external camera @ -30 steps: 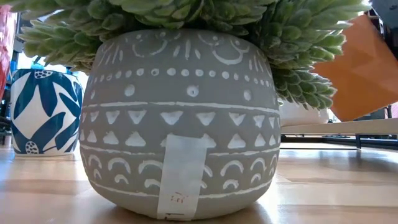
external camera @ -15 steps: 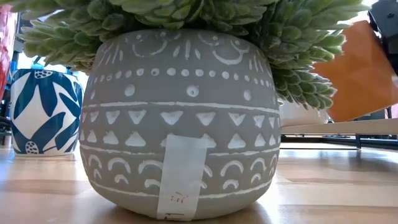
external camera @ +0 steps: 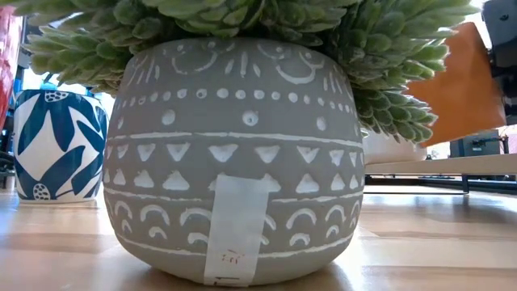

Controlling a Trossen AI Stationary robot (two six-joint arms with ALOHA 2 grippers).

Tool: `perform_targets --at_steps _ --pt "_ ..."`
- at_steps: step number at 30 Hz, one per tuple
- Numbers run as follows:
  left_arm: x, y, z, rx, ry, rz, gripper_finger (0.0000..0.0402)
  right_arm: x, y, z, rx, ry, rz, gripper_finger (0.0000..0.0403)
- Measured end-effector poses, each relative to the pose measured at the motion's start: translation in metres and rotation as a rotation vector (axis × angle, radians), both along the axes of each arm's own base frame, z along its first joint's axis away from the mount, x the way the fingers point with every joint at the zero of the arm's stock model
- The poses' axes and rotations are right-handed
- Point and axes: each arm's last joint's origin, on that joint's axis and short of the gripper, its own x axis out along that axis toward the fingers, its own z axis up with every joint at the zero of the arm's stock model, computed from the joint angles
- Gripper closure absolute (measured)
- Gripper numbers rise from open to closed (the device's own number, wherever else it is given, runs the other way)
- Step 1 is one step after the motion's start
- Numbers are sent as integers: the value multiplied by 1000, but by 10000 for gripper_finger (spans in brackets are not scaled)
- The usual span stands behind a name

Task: Place coffee mugs
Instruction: Put the orange mug on the shelf

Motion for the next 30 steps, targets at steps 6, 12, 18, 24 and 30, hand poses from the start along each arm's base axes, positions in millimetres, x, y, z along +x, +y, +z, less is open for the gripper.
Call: perform_targets --at_steps 6,12,18,24,30 --pt "1 0 2 10 -19 -7 241 0 0 0 4 7 0 403" --pt "3 0 4 30 -31 -22 241 0 0 -2 41 62 -8 403" --pt "3 0 4 32 -29 -24 241 1 0 -2 51 81 -10 403" --pt "3 0 4 37 -26 -27 241 1 0 -3 57 85 -11 402" --pt "3 0 4 38 -26 -27 241 1 1 -3 84 101 -15 402"
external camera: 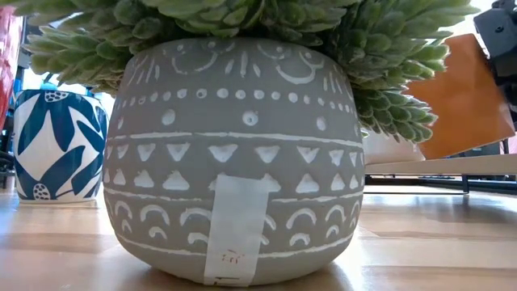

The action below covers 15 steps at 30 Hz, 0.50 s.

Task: Place coffee mugs
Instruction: Put the orange mug on the shelf

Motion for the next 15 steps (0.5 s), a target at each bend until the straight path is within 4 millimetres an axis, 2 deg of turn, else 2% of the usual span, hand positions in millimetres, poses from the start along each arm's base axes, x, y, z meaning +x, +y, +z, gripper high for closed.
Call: perform_targets --at_steps 4,11,15 --pt "0 0 0 0 0 0 241 0 1 0 15 17 0 392" --pt "0 0 0 0 0 1 241 -1 1 -3 69 65 -11 321" --pt "0 0 0 2 0 3 241 -1 1 -3 53 77 -5 293"
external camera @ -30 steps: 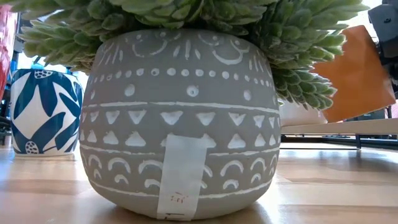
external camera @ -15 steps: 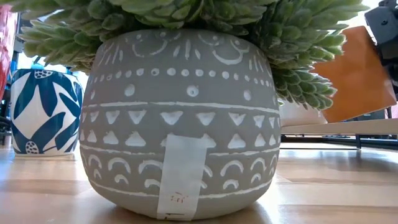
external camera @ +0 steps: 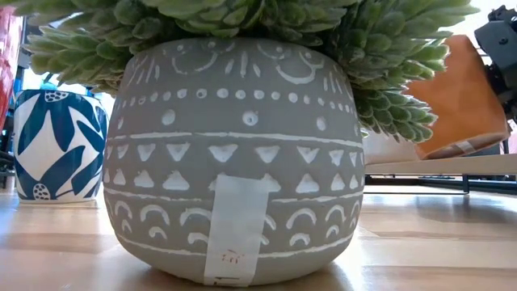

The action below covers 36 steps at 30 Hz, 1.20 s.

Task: Place coffee mugs
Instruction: Put the orange mug on the shelf

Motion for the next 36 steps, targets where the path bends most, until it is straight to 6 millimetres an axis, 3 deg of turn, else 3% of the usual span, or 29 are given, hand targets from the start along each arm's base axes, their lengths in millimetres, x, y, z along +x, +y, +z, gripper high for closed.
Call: perform_targets --at_steps 24,36 --pt "0 0 0 0 1 0 241 -12 1 1 -15 71 21 285" --pt "0 0 0 25 16 -16 241 -28 12 4 14 113 112 285"
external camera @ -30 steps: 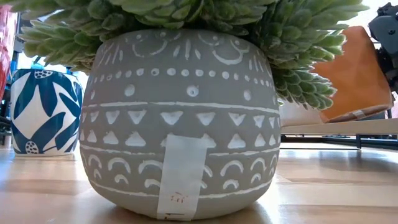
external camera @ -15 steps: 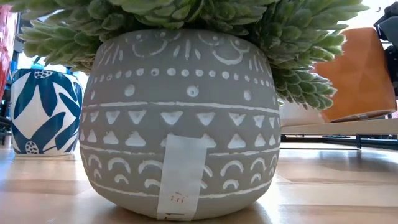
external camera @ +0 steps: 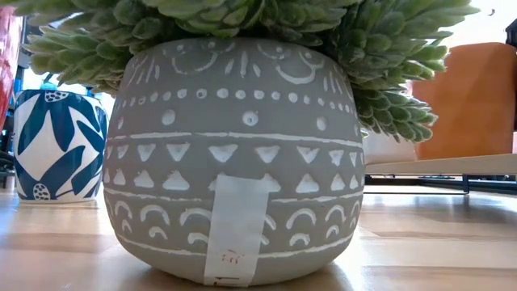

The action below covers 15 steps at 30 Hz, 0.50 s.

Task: Place coffee mugs
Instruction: Put the orange mug on the shelf

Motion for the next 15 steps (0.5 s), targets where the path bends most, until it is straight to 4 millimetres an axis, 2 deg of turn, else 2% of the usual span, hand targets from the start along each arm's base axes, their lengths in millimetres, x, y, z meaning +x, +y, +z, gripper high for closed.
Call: perform_targets --at_steps 15 --pt "0 0 0 -2 -1 1 241 -14 10 0 18 -8 74 285"
